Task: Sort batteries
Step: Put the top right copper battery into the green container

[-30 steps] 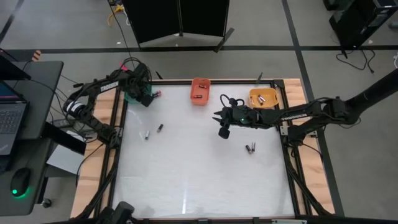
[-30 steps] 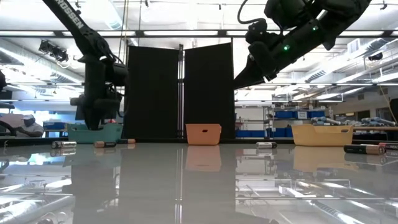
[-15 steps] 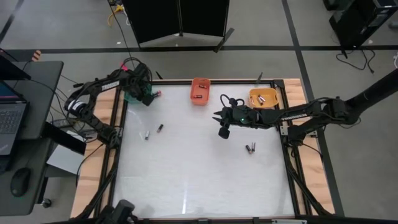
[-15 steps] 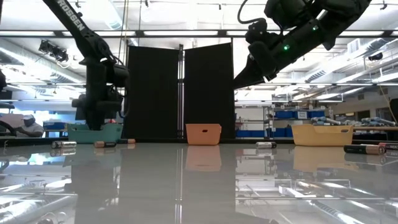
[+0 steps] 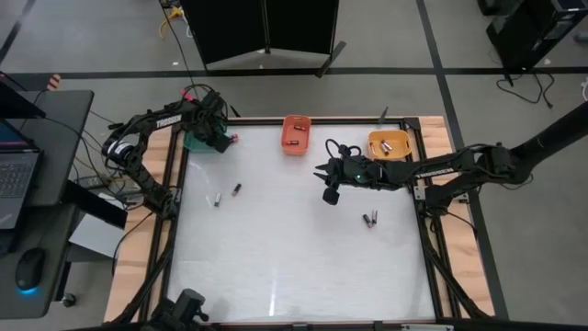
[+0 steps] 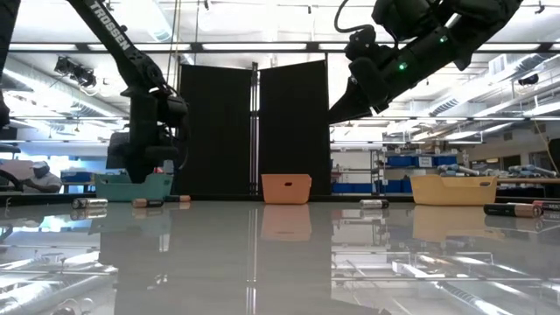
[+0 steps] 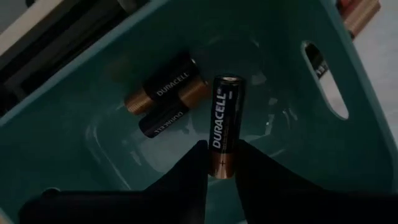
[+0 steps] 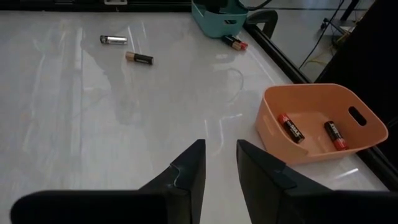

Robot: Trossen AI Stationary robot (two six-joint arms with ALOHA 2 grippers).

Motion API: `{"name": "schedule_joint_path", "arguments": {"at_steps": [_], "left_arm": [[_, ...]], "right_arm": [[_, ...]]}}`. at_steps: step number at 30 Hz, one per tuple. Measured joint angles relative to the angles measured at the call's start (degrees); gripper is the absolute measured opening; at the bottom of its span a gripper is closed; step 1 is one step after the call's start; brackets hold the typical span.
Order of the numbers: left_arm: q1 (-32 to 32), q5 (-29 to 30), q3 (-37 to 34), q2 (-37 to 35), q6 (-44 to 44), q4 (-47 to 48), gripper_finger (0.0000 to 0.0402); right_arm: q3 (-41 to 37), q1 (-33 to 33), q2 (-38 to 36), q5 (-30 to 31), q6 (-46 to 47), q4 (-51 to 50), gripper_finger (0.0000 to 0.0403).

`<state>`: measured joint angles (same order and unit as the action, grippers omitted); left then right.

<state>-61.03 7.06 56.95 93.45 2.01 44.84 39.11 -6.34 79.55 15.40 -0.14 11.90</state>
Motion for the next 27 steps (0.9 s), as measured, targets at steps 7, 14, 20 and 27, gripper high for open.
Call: {"name": "schedule_joint_path", "arguments": {"at_steps": [7,14,20,27], "left_arm": [[0.7,-0.2,0.2,0.0,0.7,1.0,0.0118],[0.8,3.9,0.2,-1.6,0.8,1.5,0.0119],[2.1,5.6,0.2,-10.1,0.0,1.6,0.0094],[10.9,5.5,-0.2,-23.8,-5.0,5.7,0.0042]], "right_arm": [[0.0,0.0,0.0,0.0,0.0,0.0,0.0100],[0.0,0.0,0.0,0.0,0.0,0.0,0.0096],[0.0,0.0,0.0,0.0,0.0,0.0,0.0096],[0.0,0.2,0.0,0.0,1.0,0.0,0.0095]]}}
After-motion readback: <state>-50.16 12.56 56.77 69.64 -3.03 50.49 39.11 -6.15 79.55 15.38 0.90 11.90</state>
